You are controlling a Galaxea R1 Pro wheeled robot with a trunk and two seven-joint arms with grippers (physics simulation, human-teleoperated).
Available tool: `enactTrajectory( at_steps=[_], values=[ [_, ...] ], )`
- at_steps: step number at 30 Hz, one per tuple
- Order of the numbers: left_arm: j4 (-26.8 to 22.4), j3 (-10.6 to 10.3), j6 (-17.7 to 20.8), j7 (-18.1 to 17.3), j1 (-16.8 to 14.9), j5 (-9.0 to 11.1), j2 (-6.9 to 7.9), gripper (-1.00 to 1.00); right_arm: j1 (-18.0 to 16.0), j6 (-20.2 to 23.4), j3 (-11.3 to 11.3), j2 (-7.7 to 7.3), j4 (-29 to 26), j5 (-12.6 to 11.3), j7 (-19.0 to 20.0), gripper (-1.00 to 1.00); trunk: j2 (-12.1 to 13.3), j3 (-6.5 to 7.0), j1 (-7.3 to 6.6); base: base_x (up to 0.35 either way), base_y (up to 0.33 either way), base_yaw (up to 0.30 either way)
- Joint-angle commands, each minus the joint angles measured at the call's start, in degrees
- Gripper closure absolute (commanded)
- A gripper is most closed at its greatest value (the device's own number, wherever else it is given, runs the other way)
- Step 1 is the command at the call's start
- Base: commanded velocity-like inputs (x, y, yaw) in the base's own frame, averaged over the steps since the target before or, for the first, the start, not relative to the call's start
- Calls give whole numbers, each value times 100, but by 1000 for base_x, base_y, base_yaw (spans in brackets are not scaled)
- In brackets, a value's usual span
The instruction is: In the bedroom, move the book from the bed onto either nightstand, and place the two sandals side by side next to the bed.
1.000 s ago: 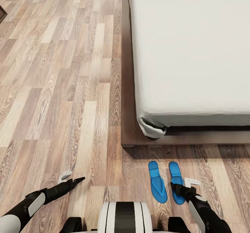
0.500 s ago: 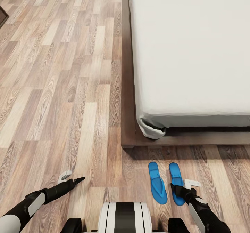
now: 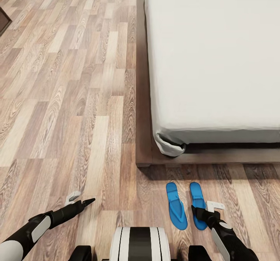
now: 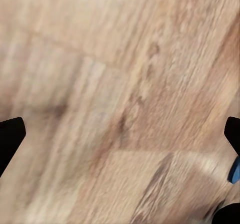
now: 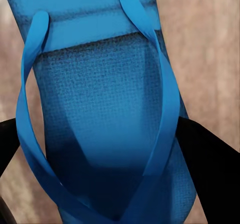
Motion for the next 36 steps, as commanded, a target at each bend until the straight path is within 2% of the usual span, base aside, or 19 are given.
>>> enactTrajectory(
  at_steps=[1,12,13,36],
  values=[
    [0,-26,51,-4,-3,61,4,-100,-2,20,-10,1,-29,-40,7,100,-1,-2,0,0,0,0],
    [0,-26,51,-4,-4,61,4,-100,-2,20,-10,1,-29,-40,7,100,-1,-2,0,0,0,0],
    [0,-26,51,-4,-4,61,4,-100,-2,20,-10,1,-29,-40,7,-100,-1,-2,0,0,0,0],
    [0,-26,51,-4,-3,63,4,-100,-2,20,-10,1,-30,-40,7,-100,-1,-2,0,0,0,0]
  ],
)
